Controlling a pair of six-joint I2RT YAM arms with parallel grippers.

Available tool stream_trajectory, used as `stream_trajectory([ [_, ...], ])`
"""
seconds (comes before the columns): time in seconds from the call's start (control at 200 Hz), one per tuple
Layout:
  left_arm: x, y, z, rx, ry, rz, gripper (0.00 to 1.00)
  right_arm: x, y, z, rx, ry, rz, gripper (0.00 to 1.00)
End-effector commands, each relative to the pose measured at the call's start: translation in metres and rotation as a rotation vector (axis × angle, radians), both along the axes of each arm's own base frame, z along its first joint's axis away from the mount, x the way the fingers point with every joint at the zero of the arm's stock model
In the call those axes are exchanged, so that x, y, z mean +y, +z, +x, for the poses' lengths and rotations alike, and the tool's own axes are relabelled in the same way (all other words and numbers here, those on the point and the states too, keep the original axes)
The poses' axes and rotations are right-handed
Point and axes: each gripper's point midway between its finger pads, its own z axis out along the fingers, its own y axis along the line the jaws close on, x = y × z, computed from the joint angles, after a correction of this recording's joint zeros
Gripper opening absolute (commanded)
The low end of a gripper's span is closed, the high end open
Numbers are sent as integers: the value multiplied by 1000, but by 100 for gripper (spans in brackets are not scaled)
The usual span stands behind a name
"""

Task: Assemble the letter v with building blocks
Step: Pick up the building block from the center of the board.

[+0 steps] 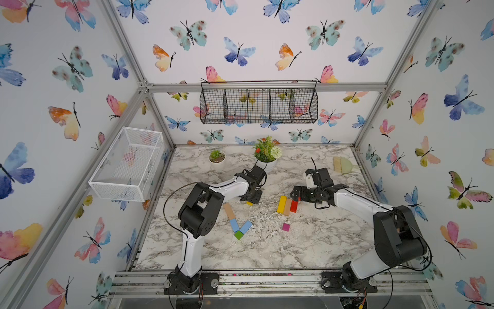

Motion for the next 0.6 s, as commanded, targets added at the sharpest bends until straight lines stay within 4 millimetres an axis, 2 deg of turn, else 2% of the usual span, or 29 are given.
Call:
stream_trajectory([
  [0.0, 4, -10, -12, 40, -14, 19, 30, -4, 0, -5, -1, 7, -11, 99],
  [0.21, 7, -8, -15, 36, -14, 21, 30, -5, 0, -5, 0, 5, -16, 99],
  [0.22, 6, 1, -14, 18, -14, 8, 30, -5, 0, -5, 0, 5, -16, 99],
  [0.24, 5, 5, -14, 11, -15, 2, 30, -5, 1, -5, -1, 4, -17, 99],
  [0.34, 4, 12, -16, 1, -25, -11, 30, -6, 1, -6, 0, 2, -18, 99],
  [0.596, -13, 22, -36, -31, -95, -25, 28, -8, 1, -12, 5, -7, -16, 99],
])
